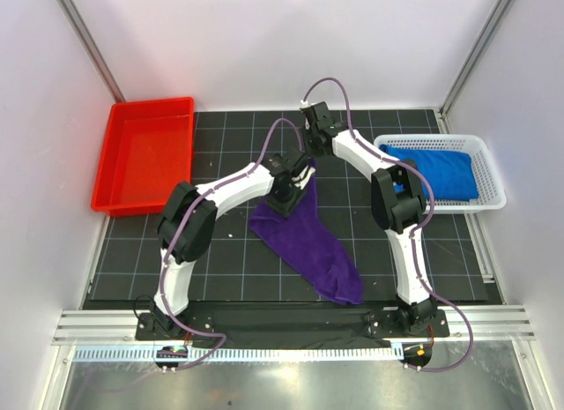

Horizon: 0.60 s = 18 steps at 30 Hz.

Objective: Fold and stack the towels
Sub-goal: Flatten out the crumpled towel

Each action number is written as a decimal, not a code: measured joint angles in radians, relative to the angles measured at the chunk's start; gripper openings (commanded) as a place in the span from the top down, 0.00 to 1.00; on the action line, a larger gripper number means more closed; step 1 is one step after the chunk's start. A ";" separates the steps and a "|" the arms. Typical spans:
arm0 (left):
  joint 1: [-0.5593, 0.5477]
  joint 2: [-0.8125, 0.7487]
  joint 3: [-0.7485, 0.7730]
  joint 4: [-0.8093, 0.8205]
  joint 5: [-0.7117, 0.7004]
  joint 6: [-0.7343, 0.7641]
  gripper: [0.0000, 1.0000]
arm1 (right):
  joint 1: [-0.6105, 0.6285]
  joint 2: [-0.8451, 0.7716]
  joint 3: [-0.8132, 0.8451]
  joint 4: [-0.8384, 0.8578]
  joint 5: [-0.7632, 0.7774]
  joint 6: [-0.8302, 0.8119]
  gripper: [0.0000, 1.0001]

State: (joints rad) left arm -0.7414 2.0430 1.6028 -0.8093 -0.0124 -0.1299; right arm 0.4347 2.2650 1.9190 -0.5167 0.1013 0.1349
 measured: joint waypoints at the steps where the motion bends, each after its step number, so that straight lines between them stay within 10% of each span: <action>1: 0.000 0.002 0.002 -0.002 -0.003 0.000 0.61 | 0.000 0.000 0.000 0.001 0.000 0.000 0.95; 10: -0.015 0.052 0.011 -0.034 -0.033 -0.001 0.71 | 0.000 -0.002 -0.029 0.009 -0.012 0.000 0.95; 18: -0.023 0.055 0.010 -0.032 -0.074 -0.021 1.00 | 0.000 -0.022 -0.050 0.011 -0.011 -0.001 0.96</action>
State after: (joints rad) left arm -0.7647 2.0983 1.6131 -0.8417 -0.0868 -0.1509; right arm 0.4343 2.2433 1.8694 -0.5056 0.0898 0.1341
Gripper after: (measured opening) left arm 0.028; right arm 0.110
